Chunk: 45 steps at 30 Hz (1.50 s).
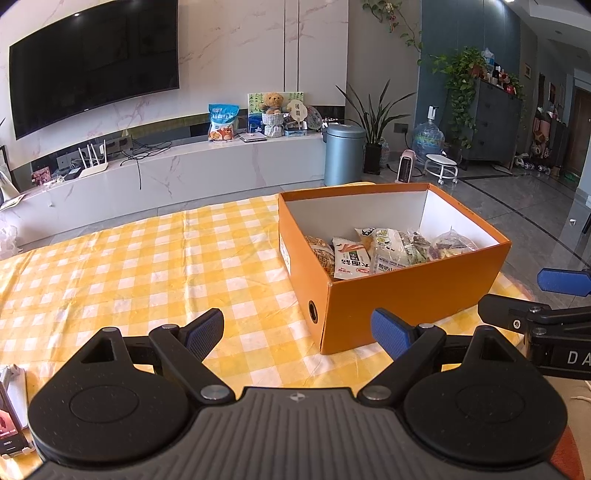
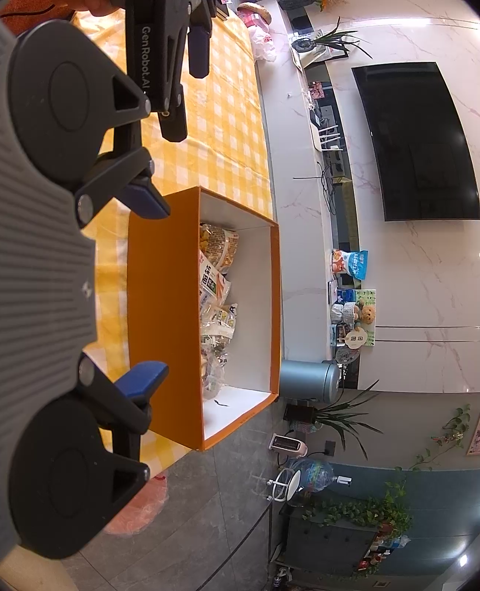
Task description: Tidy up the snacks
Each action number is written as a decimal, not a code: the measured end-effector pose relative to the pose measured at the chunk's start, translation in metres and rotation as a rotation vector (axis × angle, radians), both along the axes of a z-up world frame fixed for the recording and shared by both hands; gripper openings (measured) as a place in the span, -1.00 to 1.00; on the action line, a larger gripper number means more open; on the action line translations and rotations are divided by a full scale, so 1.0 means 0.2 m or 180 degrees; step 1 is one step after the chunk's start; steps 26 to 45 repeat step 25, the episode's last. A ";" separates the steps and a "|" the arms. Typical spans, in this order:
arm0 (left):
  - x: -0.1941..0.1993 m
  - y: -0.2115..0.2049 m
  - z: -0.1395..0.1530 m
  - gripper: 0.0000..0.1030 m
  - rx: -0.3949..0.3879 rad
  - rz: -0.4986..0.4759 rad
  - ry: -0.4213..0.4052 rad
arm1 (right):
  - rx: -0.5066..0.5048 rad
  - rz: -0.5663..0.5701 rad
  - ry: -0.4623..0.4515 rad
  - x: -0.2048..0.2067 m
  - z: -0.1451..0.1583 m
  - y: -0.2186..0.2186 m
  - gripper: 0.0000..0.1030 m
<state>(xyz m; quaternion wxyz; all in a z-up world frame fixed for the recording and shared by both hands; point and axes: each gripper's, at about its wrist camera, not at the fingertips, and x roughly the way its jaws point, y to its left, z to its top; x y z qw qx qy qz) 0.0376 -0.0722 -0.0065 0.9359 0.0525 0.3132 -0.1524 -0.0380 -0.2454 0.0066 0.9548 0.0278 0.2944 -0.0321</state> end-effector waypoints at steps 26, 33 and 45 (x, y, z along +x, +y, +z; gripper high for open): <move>-0.02 0.02 0.02 1.00 -0.0045 -0.0007 -0.0016 | 0.0047 0.0036 0.0054 0.00 -0.03 0.01 0.68; -0.02 0.02 0.02 1.00 -0.0045 -0.0007 -0.0016 | 0.0047 0.0036 0.0054 0.00 -0.03 0.01 0.68; -0.02 0.02 0.02 1.00 -0.0045 -0.0007 -0.0016 | 0.0047 0.0036 0.0054 0.00 -0.03 0.01 0.68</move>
